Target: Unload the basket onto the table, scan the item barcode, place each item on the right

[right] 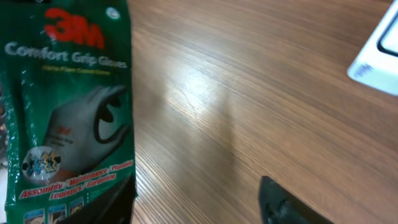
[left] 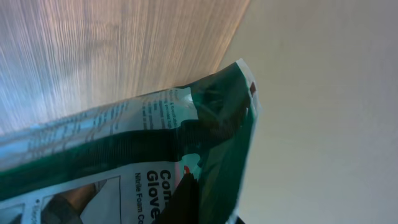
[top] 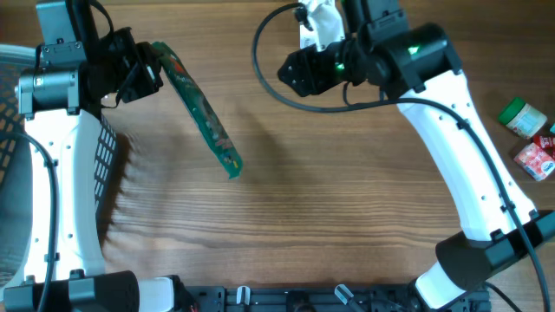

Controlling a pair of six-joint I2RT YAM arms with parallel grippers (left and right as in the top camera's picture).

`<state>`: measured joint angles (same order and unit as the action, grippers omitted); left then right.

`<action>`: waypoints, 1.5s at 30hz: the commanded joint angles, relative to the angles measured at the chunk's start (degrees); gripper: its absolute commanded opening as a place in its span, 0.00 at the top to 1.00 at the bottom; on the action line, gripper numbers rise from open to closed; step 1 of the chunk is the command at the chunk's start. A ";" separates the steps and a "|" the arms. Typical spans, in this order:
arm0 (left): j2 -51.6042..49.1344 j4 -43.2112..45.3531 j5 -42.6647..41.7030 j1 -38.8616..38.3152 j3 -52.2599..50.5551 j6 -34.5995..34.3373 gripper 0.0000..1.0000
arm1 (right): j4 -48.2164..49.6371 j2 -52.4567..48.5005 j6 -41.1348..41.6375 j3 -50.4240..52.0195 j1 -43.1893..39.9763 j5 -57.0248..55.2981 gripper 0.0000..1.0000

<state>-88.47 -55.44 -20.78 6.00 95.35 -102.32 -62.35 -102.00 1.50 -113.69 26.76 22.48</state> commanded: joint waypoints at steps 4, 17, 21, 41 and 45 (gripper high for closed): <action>0.76 -0.90 4.17 0.13 0.07 -12.66 0.96 | 0.59 0.26 -8.15 -0.20 7.26 2.25 0.21; 0.70 -2.71 7.19 0.11 0.07 -13.00 0.96 | 4.50 0.22 -11.30 -0.20 13.79 -3.50 0.05; 0.70 -2.71 7.39 0.11 0.07 -12.98 0.96 | 5.07 0.04 -12.41 -0.20 16.90 -12.81 0.02; 0.70 -3.15 7.39 0.13 0.07 -12.31 0.96 | 12.59 -9.60 -7.30 -0.20 20.63 -17.92 0.62; 0.72 -5.25 7.39 0.13 0.07 -11.43 0.91 | 11.61 -9.68 -3.52 -0.20 20.20 -18.01 0.96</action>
<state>-88.47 -59.46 -13.93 6.00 95.35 -114.34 -50.39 -111.55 -5.91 -113.69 47.33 6.31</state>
